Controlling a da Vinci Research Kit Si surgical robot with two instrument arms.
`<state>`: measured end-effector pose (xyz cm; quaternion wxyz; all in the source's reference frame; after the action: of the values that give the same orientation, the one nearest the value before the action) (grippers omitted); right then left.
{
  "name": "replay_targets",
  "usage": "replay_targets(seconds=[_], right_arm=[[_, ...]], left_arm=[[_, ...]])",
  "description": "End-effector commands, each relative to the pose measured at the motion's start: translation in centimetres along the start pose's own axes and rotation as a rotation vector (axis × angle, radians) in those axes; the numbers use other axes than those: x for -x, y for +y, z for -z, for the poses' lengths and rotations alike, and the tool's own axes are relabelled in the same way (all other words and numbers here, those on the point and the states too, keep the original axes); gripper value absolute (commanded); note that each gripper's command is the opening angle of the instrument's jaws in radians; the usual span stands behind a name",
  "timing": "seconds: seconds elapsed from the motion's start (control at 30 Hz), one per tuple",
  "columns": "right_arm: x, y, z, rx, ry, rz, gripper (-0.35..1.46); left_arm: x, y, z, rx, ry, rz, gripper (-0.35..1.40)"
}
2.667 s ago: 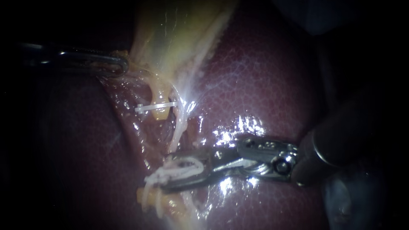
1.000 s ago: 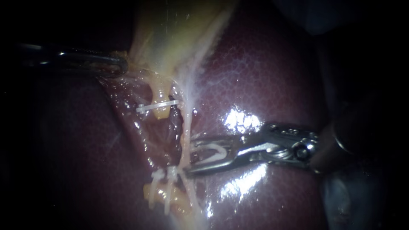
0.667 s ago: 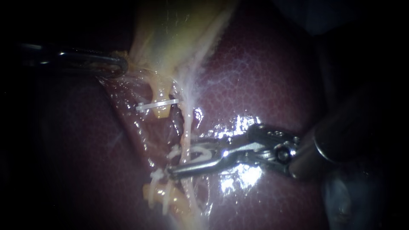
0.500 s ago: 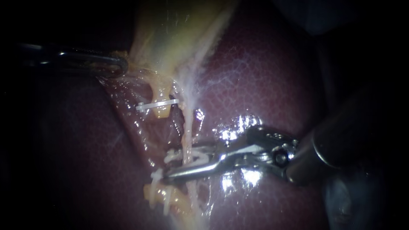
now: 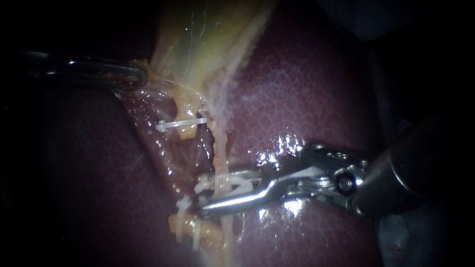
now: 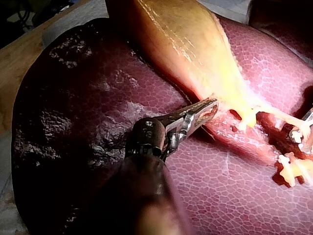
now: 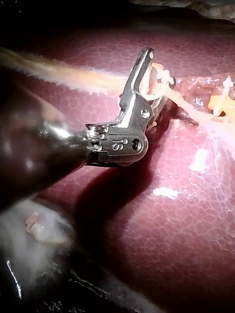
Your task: Clipping second clip right tube
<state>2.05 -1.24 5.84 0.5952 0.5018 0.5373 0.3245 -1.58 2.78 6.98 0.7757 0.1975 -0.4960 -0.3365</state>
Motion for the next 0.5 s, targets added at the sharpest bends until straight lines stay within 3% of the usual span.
replay_targets(seconds=[0.03,0.3,0.5], right_arm=[[0.00,0.02,0.00,0.001,0.000,-0.001,0.38],[-0.01,0.09,0.02,-0.010,0.018,-0.029,0.06],[-0.01,0.09,0.02,-0.013,0.015,-0.035,-0.33]], left_arm=[[0.00,0.00,0.00,0.000,0.000,0.000,-0.35],[0.00,0.00,0.00,0.000,0.000,0.000,-0.35],[0.00,0.00,0.00,-0.001,0.000,0.000,-0.35]])
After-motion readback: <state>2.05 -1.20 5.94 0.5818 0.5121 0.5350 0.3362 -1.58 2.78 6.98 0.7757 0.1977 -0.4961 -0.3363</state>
